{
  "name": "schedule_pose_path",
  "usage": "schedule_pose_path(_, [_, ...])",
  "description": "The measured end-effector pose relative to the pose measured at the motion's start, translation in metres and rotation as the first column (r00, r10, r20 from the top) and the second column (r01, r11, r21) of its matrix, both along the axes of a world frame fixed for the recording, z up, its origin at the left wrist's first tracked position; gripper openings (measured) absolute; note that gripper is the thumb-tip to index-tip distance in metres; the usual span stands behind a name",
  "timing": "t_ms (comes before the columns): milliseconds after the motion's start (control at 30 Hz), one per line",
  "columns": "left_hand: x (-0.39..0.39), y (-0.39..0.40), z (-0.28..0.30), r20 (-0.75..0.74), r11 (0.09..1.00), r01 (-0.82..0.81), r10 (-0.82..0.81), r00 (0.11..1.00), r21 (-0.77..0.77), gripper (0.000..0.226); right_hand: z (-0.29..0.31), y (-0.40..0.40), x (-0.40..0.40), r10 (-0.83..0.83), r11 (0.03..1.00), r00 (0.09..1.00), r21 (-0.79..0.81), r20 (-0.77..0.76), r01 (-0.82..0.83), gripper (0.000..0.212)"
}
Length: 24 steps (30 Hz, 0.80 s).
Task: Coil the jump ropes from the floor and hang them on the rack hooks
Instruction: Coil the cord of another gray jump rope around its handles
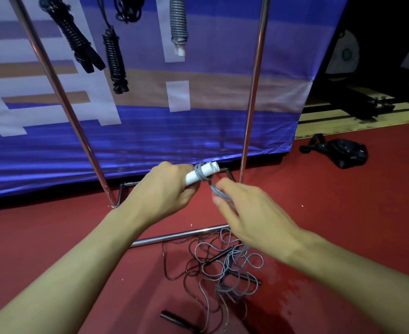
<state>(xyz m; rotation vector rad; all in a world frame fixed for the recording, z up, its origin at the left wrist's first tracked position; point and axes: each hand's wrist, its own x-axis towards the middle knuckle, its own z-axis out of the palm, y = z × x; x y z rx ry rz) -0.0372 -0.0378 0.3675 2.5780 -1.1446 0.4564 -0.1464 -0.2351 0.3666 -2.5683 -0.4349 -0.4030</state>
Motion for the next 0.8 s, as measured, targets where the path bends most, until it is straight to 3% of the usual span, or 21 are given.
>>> schedule_pose_path(133, [-0.001,-0.008,-0.007,-0.065,0.994,-0.105,0.107,0.992,0.022,0.056,0.012,-0.001,0.0,-0.098,0.957,0.994,-0.269,0.048,0.108,0.022])
schedule_pose_path(233, [-0.007,-0.017,-0.009,-0.1,0.972,-0.223,0.229,0.968,0.069,0.027,0.016,0.002,0.0,-0.119,0.91,0.989,-0.387,0.09,0.145,0.019])
schedule_pose_path(300, [-0.013,-0.026,-0.007,-0.106,0.951,-0.288,0.299,0.948,0.111,0.021,0.016,0.004,0.0,-0.13,0.848,0.975,-0.489,0.182,0.204,0.02])
schedule_pose_path(367, [-0.012,-0.032,-0.011,-0.07,0.934,-0.285,0.306,0.949,0.216,0.022,0.015,0.003,0.002,-0.151,0.765,0.955,-0.582,0.254,0.276,0.047])
schedule_pose_path(433, [-0.009,-0.033,-0.017,-0.047,0.913,-0.25,0.279,0.959,0.323,0.029,0.012,-0.005,0.009,-0.094,0.734,0.965,-0.637,0.246,0.234,0.079])
schedule_pose_path(467, [-0.007,-0.033,-0.019,-0.032,0.894,-0.243,0.274,0.961,0.376,0.036,0.01,-0.008,0.012,-0.047,0.706,0.971,-0.68,0.234,0.198,0.084])
schedule_pose_path(500, [-0.007,-0.032,-0.02,-0.031,0.88,-0.233,0.269,0.963,0.413,0.039,0.01,-0.01,0.015,0.01,0.684,0.973,-0.711,0.233,0.163,0.072])
schedule_pose_path(567, [-0.01,-0.031,-0.019,-0.083,0.874,-0.213,0.275,0.958,0.436,0.033,0.01,-0.015,0.018,0.124,0.674,0.958,-0.731,0.258,0.109,0.027])
schedule_pose_path(600, [-0.013,-0.031,-0.017,-0.115,0.871,-0.206,0.284,0.952,0.446,0.031,0.012,-0.017,0.018,0.154,0.695,0.955,-0.714,0.254,0.077,0.019])
schedule_pose_path(800, [-0.017,-0.031,-0.015,-0.13,0.821,-0.135,0.246,0.96,0.555,0.038,0.017,-0.024,0.023,0.246,0.744,0.96,-0.66,0.131,-0.101,0.04])
